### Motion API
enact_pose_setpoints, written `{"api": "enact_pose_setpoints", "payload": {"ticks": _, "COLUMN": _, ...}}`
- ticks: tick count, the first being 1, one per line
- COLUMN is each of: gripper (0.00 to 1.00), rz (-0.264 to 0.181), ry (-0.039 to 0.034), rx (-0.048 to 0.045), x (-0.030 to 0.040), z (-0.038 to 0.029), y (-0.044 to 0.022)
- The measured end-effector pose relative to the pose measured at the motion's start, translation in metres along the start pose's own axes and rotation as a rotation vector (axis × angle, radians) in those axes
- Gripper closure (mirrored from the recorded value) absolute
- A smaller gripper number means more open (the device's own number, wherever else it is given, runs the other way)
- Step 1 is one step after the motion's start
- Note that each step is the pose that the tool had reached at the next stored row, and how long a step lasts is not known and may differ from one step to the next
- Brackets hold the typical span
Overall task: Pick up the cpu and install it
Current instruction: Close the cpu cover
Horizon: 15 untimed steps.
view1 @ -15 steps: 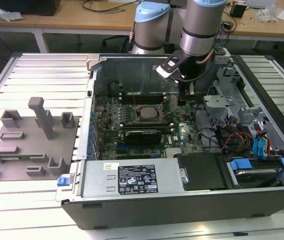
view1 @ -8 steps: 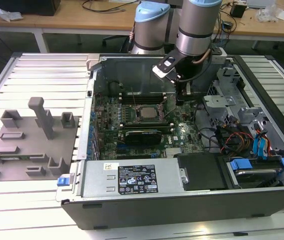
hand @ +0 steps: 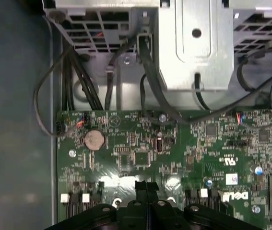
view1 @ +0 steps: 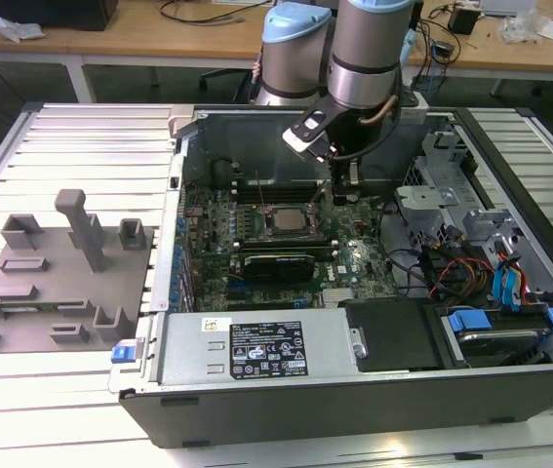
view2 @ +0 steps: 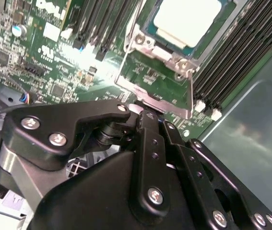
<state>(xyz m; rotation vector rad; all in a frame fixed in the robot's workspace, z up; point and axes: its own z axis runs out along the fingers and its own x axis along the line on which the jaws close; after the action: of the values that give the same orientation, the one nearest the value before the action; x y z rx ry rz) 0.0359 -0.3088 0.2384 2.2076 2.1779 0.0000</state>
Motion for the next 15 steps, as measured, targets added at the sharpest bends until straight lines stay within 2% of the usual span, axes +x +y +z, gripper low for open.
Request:
{"api": "enact_pose_setpoints", "payload": {"ticks": 8, "gripper": 0.89, "rz": 0.001, "ry": 0.0001, "rx": -0.0093, "x": 0.0009, "z": -0.0005, "y": -0.0158}}
{"api": "enact_pose_setpoints", "payload": {"ticks": 15, "gripper": 0.89, "rz": 0.002, "ry": 0.0003, "rx": -0.0126, "x": 0.0023, "z": -0.0008, "y": -0.025}}
